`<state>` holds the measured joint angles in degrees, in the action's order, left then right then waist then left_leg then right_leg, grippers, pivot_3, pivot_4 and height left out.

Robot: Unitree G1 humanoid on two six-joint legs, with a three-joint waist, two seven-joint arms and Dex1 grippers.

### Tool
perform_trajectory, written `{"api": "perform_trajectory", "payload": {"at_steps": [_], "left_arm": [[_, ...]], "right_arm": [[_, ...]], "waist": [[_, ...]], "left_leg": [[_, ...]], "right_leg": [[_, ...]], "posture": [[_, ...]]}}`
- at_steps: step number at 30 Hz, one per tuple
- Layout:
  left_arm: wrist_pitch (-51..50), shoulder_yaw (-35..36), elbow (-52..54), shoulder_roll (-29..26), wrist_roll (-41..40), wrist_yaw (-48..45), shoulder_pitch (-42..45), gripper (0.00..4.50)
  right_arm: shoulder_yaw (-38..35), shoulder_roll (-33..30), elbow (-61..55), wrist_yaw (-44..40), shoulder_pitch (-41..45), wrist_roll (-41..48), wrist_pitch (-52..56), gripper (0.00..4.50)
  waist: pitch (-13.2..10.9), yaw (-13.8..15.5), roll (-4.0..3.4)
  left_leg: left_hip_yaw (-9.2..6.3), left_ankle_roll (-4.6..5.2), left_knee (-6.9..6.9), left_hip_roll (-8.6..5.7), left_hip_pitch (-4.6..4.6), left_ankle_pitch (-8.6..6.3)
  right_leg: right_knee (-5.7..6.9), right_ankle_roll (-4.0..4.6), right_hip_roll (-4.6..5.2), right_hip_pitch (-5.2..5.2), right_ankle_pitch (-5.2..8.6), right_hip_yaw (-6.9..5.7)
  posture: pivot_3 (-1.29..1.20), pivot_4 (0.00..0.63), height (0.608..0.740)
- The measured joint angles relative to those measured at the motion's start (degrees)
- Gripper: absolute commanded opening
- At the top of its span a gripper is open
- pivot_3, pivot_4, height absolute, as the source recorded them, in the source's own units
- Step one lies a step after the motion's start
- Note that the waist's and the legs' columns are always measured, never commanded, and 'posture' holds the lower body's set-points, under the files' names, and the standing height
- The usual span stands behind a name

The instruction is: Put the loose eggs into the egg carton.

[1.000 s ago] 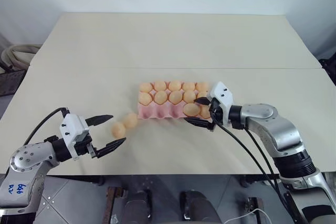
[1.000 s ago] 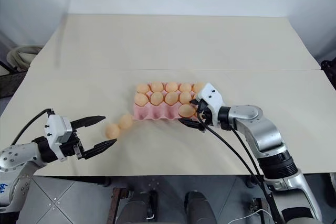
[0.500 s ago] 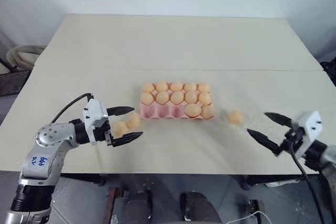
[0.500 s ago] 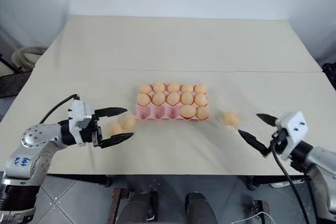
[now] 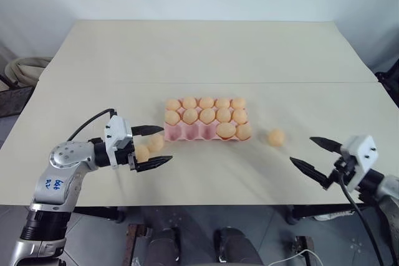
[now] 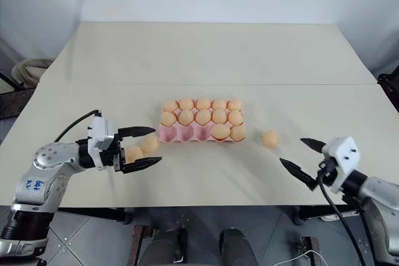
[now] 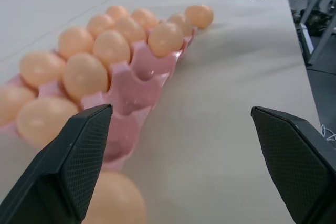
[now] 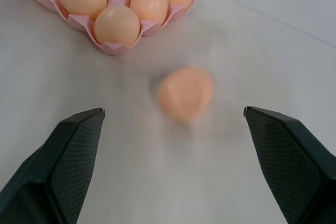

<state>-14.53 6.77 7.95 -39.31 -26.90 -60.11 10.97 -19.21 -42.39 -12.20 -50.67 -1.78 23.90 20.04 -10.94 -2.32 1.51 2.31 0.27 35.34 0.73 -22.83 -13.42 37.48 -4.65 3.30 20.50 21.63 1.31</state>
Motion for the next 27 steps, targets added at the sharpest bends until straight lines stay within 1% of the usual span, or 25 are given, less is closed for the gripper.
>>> {"api": "perform_trajectory", "payload": {"at_steps": [2, 4, 7, 10, 13, 18, 23, 25, 27], "left_arm": [[-0.79, 2.0, 1.89, -0.38, -0.51, 0.83, -2.44, 4.5], [-1.05, 3.86, 3.55, -0.83, -0.82, 1.75, -4.87, 4.5], [-1.03, 6.21, 5.14, -1.25, -0.86, 2.85, -8.22, 4.5], [-1.03, 7.2, 6.18, -1.26, -0.86, 3.67, -10.37, 4.5], [-1.07, 7.94, 8.19, -1.23, -0.9, 4.81, -11.38, 4.5], [-1.2, 7.97, 9.7, -1.18, -1.04, 5.77, -11.92, 4.5], [-1.26, 8.97, 9.75, -1.05, -1.06, 7.12, -13.2, 4.5], [-1.25, 10.01, 9.83, -0.96, -1.11, 7.56, -14.38, 4.5], [-1.23, 11.19, 9.95, -0.94, -1.16, 7.85, -16.13, 4.5]], "right_arm": [[3.53, -1.41, 2.54, 1.38, 6.04, -0.67, 5.72, 4.44], [5.96, -1.55, 5.49, 1.86, 11.06, -1.22, 8.73, 4.44], [9.66, -1.81, 9.6, 1.55, 15.88, -2.39, 11.09, 4.44], [13.71, -2.12, 13.06, 0.68, 18.69, -4.17, 12.4, 4.44], [15.8, -2.45, 15.35, 0.07, 19.53, -5.85, 12.2, 3.87], [15.76, -2.46, 15.93, -0.52, 19.82, -6.18, 11.51, 2.16], [13.66, -2.35, 12.32, -4.5, 17.03, -3.53, 6.77, 2.16], [13.14, -2.2, 9.07, -6.33, 17.14, -1.56, 5.75, 2.16], [13.84, -1.71, 6.64, -6.72, 18.73, -0.21, 7.14, 2.16]], "waist": [[0.0, 0.01, 0.0], [0.0, 0.18, -0.01], [0.0, 0.47, -0.01], [-0.01, 0.83, -0.02], [-0.01, 0.71, -0.03], [0.0, 0.59, -0.04], [-0.01, 0.47, -0.05], [-0.01, 0.33, -0.05], [-0.01, 0.13, -0.05]], "left_leg": [[-0.02, 0.0, 0.0, 0.0, -0.06, 0.0], [-0.05, 0.0, -0.04, 0.0, -0.12, 0.0], [-0.07, 0.0, -0.09, 0.0, -0.25, -0.02], [-0.14, 0.06, -0.09, -0.02, -0.36, -0.06], [-0.13, 0.11, -0.09, -0.03, -0.4, -0.12], [-0.14, 0.09, -0.14, -0.02, -0.39, -0.13], [-0.12, 0.09, -0.16, -0.02, -0.38, -0.13], [-0.12, 0.09, -0.15, -0.02, -0.35, -0.13], [-0.13, 0.09, -0.15, -0.01, -0.33, -0.12]], "right_leg": [[0.0, 0.01, 0.02, 0.09, 0.0, -0.02], [-0.04, 0.02, 0.02, 0.13, 0.01, -0.05], [-0.11, 0.03, 0.04, 0.23, 0.01, -0.1], [-0.27, 0.03, 0.09, 0.23, 0.01, -0.19], [-0.41, 0.02, 0.12, 0.18, 0.01, -0.21], [-0.43, 0.02, 0.09, 0.19, 0.01, -0.24], [-0.42, 0.01, 0.08, 0.17, 0.01, -0.24], [-0.38, 0.01, 0.08, 0.15, 0.01, -0.24], [-0.35, 0.01, 0.08, 0.15, 0.01, -0.23]], "posture": [[0.0, 0.15, 0.74], [0.0, 0.15, 0.74], [0.0, 0.15, 0.74], [0.0, 0.15, 0.74], [0.0, 0.15, 0.74], [0.0, 0.15, 0.74], [0.0, 0.15, 0.74], [0.0, 0.15, 0.74], [0.0, 0.15, 0.74]]}}
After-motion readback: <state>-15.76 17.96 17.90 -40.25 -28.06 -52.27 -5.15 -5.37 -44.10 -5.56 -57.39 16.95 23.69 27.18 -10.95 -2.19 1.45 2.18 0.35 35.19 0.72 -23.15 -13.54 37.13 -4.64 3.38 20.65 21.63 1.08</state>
